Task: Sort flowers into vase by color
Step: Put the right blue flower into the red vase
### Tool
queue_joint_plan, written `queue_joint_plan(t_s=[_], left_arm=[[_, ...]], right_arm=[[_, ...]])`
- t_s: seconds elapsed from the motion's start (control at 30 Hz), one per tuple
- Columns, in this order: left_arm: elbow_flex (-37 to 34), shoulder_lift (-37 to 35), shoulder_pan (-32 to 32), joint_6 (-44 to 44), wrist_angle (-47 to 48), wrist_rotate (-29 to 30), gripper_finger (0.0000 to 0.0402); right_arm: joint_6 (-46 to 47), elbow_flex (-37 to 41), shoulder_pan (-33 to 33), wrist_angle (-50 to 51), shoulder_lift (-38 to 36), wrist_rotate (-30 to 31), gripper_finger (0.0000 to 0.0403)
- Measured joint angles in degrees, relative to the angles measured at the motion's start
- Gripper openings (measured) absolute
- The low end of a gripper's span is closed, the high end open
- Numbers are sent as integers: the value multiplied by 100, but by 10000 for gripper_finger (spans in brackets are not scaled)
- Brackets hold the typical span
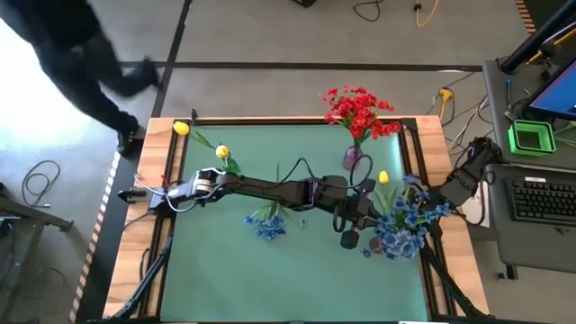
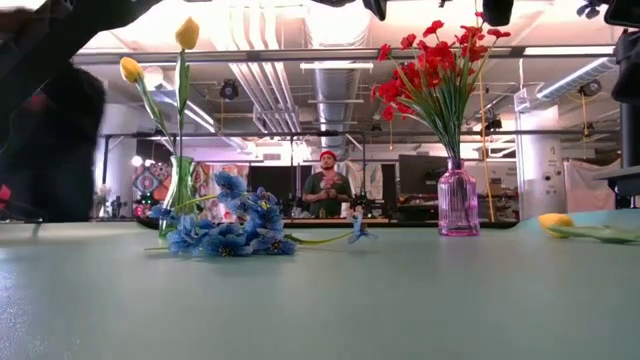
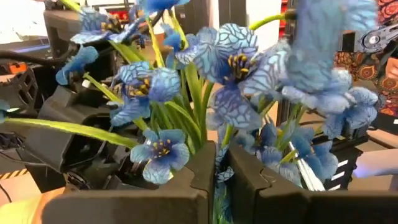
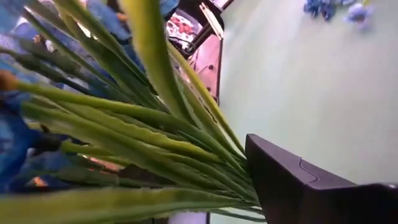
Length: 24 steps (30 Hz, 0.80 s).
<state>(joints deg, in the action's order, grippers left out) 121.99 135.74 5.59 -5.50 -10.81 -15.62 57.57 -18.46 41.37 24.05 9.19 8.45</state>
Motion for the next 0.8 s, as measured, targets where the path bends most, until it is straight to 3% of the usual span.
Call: queue_joint_plan(t_s=[0.23,0.63,0.8], left_arm=[[-52,20,79,-134,-18,0,11],[-63,26,126,-407,-37,2,11],[-63,31,129,-407,-33,2,11]], right_arm=[[369,0,0,-4,0,-4,178],[-977,-122,0,-40,2,564,178],[-1142,-189,0,-50,11,178,178]])
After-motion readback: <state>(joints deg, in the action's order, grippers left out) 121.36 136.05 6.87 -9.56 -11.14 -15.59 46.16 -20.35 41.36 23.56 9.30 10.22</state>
